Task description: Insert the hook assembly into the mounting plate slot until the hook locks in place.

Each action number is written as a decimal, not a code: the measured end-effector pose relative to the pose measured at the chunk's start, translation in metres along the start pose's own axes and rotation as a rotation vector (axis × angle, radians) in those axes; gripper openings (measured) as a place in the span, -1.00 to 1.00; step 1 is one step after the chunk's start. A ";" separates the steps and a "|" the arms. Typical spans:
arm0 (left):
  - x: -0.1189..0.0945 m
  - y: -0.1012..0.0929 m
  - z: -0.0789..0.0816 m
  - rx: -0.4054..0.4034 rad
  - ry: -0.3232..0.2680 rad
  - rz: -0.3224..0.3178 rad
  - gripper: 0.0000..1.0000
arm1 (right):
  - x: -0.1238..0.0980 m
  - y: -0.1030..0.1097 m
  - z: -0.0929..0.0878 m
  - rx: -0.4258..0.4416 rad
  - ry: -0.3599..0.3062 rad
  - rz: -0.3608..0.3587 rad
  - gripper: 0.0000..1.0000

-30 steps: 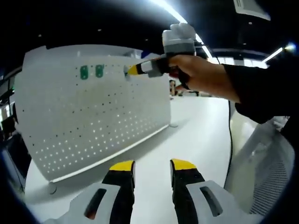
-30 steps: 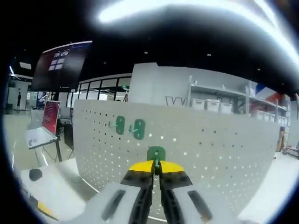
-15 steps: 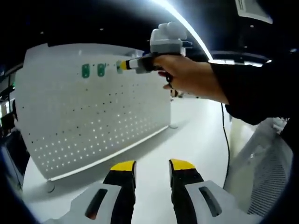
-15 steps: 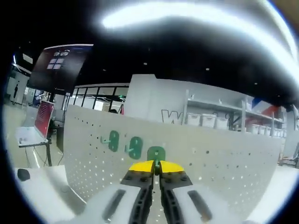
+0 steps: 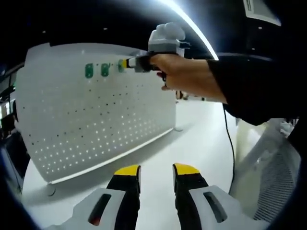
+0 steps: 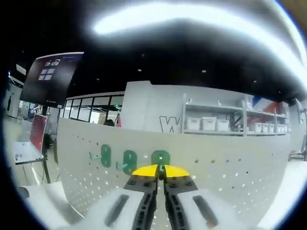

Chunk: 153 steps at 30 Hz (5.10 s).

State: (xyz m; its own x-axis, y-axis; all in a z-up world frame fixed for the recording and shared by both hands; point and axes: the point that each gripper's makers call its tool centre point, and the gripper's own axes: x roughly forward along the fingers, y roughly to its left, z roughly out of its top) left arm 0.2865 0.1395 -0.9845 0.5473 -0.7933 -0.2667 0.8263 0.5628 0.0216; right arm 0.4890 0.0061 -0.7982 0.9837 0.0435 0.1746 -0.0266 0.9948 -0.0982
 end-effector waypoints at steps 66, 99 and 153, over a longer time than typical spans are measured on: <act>-0.005 0.015 -0.002 -0.005 0.005 0.056 -0.54 | -0.026 -0.010 -0.057 -0.169 0.214 -0.012 -0.43; -0.006 0.017 -0.005 0.020 0.018 0.074 -0.59 | -0.101 0.007 -0.126 -0.132 0.365 0.057 -0.42; -0.006 0.033 -0.020 0.052 0.080 0.148 -0.63 | -0.191 0.028 -0.133 -0.085 0.411 0.194 -0.40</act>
State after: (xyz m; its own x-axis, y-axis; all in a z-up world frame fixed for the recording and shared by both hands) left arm 0.3077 0.1676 -1.0012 0.6525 -0.6806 -0.3331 0.7446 0.6574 0.1153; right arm 0.3245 0.0131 -0.9647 0.9513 0.1714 -0.2562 -0.2198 0.9599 -0.1739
